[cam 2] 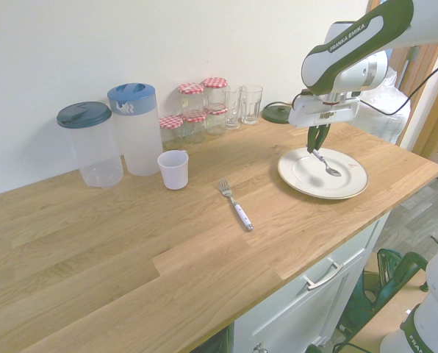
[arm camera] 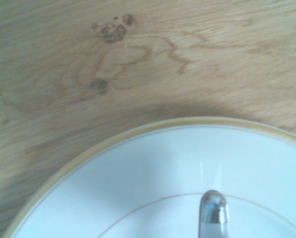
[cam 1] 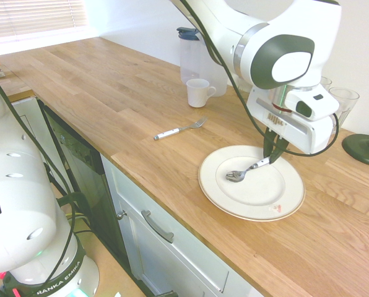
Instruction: Put the spoon into the plate
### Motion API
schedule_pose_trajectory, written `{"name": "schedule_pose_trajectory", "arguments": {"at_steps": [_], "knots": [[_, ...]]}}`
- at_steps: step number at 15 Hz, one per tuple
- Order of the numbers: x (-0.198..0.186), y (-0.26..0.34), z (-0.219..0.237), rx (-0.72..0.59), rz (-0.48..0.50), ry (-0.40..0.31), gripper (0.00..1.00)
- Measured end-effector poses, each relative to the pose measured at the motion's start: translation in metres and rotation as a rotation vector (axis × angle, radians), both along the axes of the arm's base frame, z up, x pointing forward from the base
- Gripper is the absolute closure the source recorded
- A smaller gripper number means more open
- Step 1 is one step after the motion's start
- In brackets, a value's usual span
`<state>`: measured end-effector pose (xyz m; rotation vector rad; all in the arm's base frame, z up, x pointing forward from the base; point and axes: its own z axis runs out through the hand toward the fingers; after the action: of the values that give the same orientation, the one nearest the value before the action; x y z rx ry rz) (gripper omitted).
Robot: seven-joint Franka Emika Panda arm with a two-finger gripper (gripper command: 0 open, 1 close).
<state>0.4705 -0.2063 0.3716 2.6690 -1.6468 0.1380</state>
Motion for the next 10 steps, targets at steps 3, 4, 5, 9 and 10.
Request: {"name": "schedule_pose_trajectory", "arguments": {"at_steps": [3, 4, 5, 9, 10], "knots": [[0.007, 0.001, -0.015, -0.015, 0.0, -0.009, 1.0], [0.009, 0.001, -0.018, -0.015, -0.004, -0.014, 1.0], [0.009, 0.0, -0.02, -0.009, -0.011, -0.018, 0.0], [0.009, 0.0, -0.02, 0.007, -0.023, -0.022, 0.0], [0.009, 0.0, -0.02, 0.008, -0.023, -0.021, 0.0]]}}
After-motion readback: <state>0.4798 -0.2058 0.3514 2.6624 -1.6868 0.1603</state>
